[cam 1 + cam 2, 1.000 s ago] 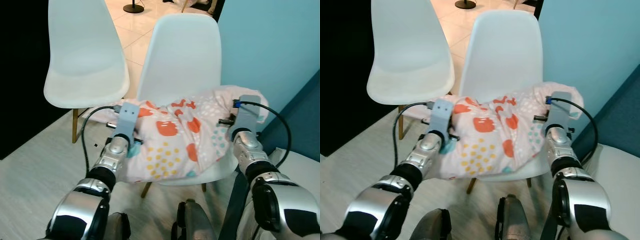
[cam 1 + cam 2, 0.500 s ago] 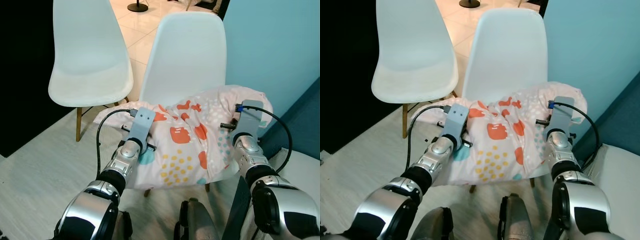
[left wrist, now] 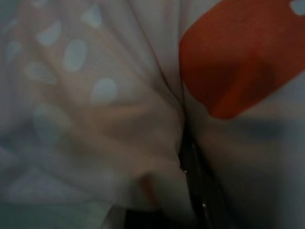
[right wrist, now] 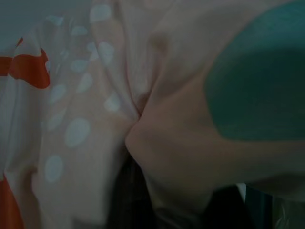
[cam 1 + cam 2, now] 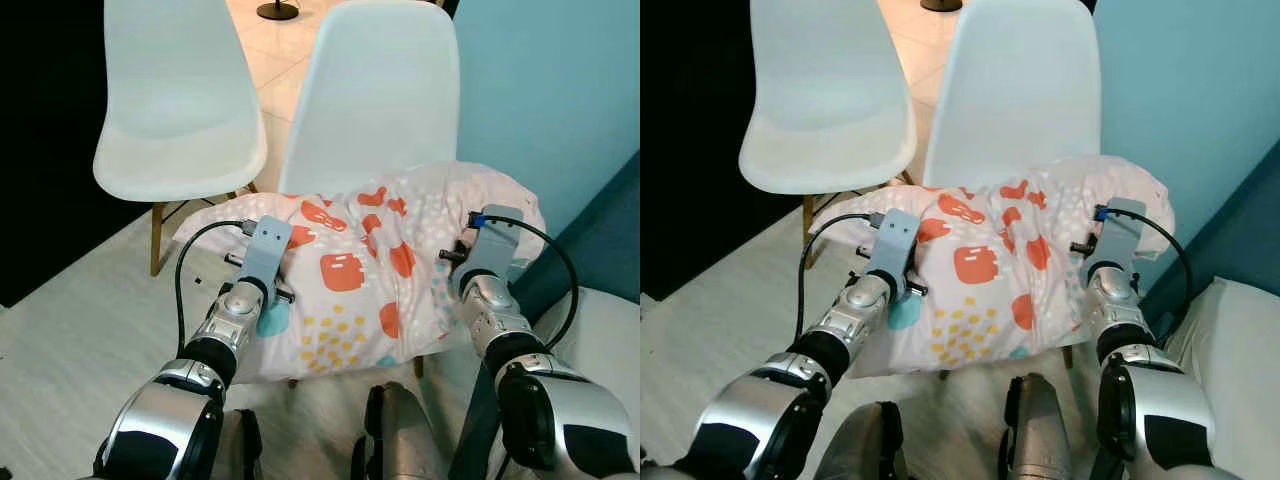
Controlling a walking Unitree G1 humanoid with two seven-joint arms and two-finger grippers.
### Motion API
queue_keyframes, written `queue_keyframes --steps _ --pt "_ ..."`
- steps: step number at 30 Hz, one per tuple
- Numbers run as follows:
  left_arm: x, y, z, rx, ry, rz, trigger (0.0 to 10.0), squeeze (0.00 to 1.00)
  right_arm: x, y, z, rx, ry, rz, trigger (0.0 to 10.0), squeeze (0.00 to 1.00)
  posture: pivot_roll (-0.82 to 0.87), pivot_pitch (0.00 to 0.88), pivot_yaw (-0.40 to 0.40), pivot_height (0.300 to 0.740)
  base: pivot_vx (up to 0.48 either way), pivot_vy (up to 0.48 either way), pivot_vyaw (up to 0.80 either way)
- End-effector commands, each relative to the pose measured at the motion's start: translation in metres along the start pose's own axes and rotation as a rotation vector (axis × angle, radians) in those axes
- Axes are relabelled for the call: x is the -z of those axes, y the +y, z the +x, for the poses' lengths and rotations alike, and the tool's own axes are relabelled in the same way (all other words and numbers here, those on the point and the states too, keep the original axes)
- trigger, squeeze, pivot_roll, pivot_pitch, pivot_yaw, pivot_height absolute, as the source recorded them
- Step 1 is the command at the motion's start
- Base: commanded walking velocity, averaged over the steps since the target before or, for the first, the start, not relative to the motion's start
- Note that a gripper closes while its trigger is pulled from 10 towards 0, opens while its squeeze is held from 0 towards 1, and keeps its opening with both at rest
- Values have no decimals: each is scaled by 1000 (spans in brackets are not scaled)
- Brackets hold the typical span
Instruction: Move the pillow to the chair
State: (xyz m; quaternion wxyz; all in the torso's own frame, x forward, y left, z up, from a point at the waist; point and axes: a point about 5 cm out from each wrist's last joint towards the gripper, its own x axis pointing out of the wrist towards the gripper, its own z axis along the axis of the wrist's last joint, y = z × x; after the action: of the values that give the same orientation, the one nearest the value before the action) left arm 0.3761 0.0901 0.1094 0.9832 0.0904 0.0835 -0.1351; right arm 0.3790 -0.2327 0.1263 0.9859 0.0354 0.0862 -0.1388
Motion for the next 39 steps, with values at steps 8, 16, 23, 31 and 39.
queue_keyframes --steps 8,16,23,31,39 --pt "12 -3 -4 55 34 -61 10000 1000 12 1 -3 -20 35 33 10000 1000 24 208 -25 579 0 0 0" --pt "39 22 -20 8 51 -126 10000 1000 27 -11 -9 -20 36 44 10000 1000 27 198 -20 579 0 0 0" --pt "59 40 -41 -8 37 -116 10000 1000 36 -18 -14 -44 16 -8 10000 1000 30 195 -23 579 0 0 0" --pt "63 51 -56 -30 -15 -177 0 0 35 -25 -15 -24 -12 26 0 0 35 184 -22 579 0 0 0" --pt "60 61 -69 -65 -60 -110 10000 0 29 -33 -15 30 -66 22 9569 12 35 177 -19 579 0 0 0"
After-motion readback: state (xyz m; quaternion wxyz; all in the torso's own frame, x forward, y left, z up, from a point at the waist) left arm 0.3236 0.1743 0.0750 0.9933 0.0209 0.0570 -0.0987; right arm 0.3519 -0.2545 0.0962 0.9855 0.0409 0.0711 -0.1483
